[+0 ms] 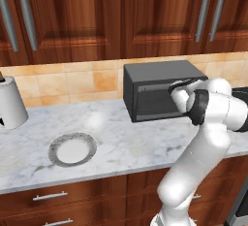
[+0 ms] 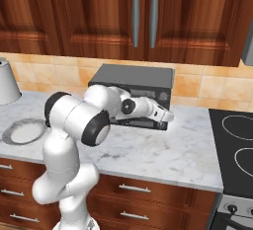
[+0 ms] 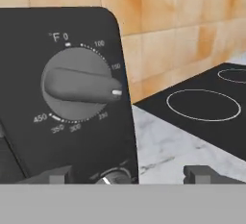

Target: Pull the toaster oven rack outwards. Pick up the baguette from the plate and place it on the toaster oven rack. Close the toaster oven door fully and set the temperature to the lowest setting.

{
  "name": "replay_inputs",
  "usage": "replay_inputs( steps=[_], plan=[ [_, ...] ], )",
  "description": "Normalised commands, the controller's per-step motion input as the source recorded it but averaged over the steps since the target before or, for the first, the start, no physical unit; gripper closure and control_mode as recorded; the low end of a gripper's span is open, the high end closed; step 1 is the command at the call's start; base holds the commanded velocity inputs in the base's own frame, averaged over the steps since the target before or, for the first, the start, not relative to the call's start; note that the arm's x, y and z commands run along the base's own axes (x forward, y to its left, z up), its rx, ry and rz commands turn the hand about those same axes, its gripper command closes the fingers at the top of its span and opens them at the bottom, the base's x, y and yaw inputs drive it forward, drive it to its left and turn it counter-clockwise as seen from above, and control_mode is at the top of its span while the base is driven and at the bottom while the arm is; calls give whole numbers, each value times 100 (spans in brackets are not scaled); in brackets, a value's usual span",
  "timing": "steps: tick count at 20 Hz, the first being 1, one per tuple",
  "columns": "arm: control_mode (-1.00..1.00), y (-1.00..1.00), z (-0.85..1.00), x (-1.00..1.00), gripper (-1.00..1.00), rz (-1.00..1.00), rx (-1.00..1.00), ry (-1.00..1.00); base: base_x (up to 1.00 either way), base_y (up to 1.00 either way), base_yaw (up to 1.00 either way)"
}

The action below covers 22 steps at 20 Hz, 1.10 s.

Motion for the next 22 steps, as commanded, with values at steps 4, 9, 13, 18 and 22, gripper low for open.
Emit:
replay_inputs(
  steps=[4, 9, 13, 18, 22],
  plan=[
    [-100, -1, 100, 48, -100, -5, 19, 67, 0, 0, 0],
    [-100, -21, 100, 21, -100, 0, 15, 77, 0, 0, 0],
    [-100, -29, 100, 0, -100, 1, 2, 81, 0, 0, 0],
    [-100, -19, 100, -10, -100, 2, 0, 81, 0, 0, 0],
    [-100, -11, 83, -60, -100, 0, 2, 62, 0, 0, 0]
  ],
)
